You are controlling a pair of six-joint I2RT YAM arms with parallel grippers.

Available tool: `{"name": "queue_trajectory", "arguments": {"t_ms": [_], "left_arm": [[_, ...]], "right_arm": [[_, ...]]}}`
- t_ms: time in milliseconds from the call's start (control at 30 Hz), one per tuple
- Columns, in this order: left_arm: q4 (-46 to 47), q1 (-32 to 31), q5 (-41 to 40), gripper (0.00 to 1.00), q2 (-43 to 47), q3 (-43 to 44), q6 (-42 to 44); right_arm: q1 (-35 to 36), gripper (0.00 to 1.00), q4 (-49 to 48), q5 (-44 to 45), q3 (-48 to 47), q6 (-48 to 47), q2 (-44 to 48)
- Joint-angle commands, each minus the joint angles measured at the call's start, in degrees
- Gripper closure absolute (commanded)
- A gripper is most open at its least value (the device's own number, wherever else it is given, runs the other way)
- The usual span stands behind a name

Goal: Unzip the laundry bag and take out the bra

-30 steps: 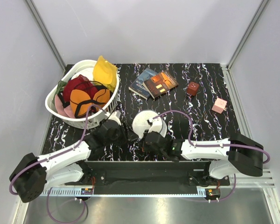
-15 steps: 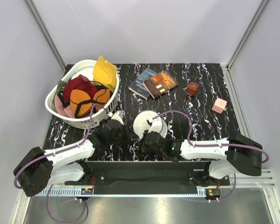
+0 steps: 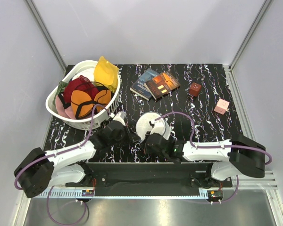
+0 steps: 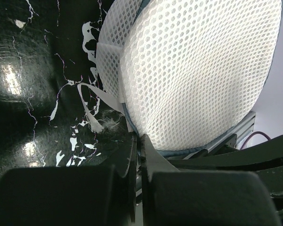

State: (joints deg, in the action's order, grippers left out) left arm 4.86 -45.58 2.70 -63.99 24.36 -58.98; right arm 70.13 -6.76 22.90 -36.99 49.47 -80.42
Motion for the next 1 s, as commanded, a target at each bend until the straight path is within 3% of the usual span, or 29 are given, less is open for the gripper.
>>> {"name": "queue_trajectory", "arguments": {"t_ms": [0, 300, 967], "left_arm": [[1.29, -0.12, -2.61, 1.00, 0.27, 2.88, 3.61], [-3.28, -0.12, -7.09, 1.00, 1.32, 4.55, 6.51], [-4.95, 0.06, -8.85, 1.00, 0.88, 6.14, 8.79]], "right_arm": [[0.45, 1.00, -0.89, 1.10, 0.87, 1.24, 2.46], [0.45, 1.00, 1.23, 3.38, 4.12, 2.47, 7.12], [0.54, 1.00, 6.24, 6.72, 10.01, 5.02, 16.35]]}}
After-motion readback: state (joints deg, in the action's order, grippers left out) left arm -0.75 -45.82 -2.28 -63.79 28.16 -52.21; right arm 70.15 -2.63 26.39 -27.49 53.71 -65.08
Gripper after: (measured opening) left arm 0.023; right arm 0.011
